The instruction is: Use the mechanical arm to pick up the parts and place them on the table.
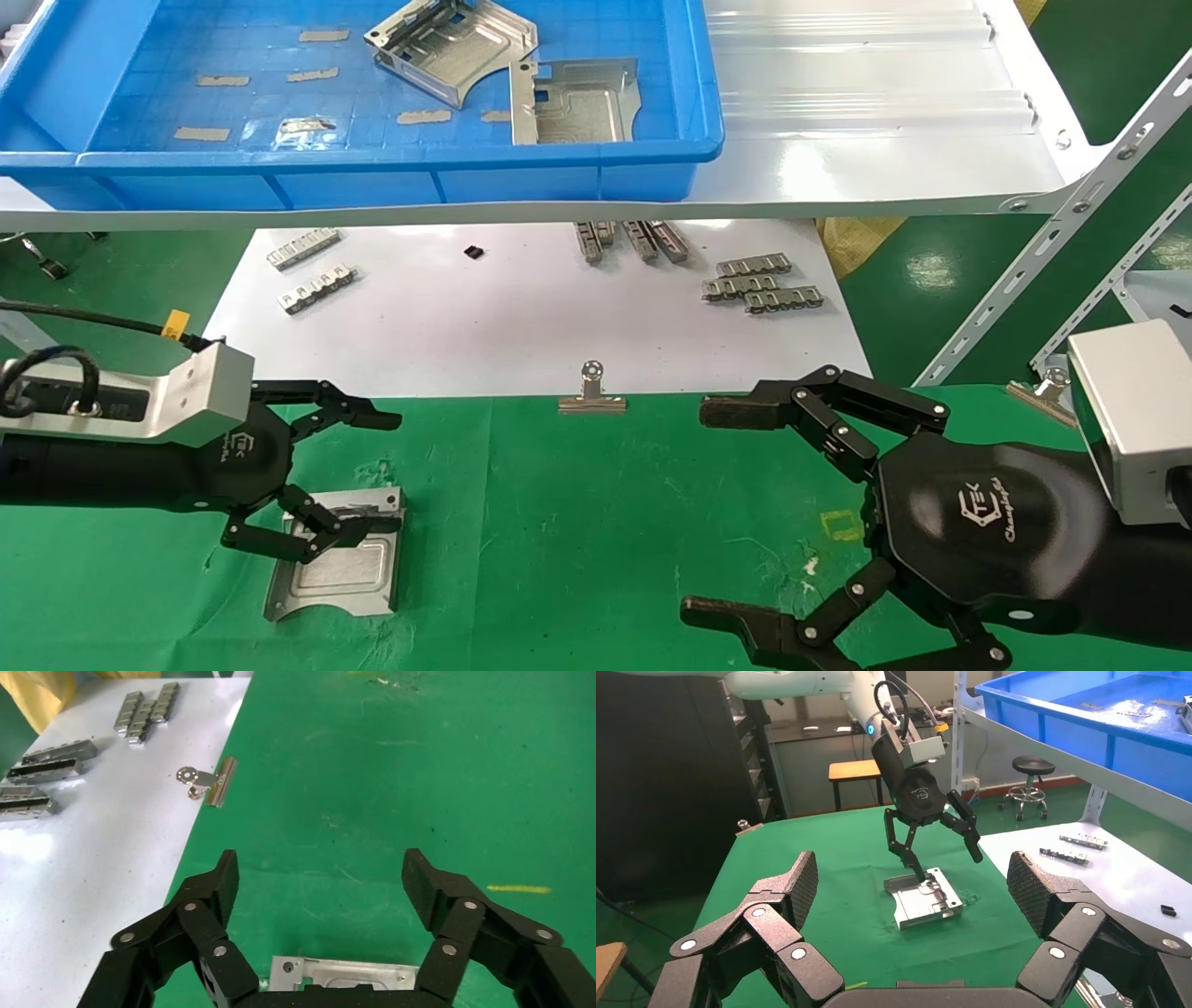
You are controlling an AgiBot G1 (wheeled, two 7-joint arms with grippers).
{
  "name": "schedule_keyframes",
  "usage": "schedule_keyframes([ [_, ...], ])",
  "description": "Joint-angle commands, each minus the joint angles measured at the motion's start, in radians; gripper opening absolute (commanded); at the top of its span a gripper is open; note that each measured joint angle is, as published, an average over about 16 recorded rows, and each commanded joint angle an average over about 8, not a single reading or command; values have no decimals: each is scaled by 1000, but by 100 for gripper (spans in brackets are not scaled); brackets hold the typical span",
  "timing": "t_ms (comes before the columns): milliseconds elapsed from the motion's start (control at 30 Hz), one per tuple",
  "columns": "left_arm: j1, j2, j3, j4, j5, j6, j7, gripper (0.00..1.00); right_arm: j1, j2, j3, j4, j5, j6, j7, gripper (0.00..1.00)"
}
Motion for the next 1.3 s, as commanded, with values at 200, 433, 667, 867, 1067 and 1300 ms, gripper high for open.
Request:
schedule_keyframes([
  [200,22,-7,-25,-29,-7,-5,-14,100,0,0,0,0,0,0,0,100],
  [433,93,-28,-109,-126,-31,-17,-73,100,0,0,0,0,0,0,0,100],
  [667,168,-52,-199,-228,-56,-30,-136,100,0,0,0,0,0,0,0,100],
  [867,232,-71,-276,-316,-78,-42,-190,100,0,0,0,0,0,0,0,100],
  [1067,296,-91,-352,-403,-100,-53,-243,100,0,0,-1,0,0,0,0,100],
  [1300,371,-114,-442,-505,-125,-66,-306,100,0,0,-1,0,0,0,0,100],
])
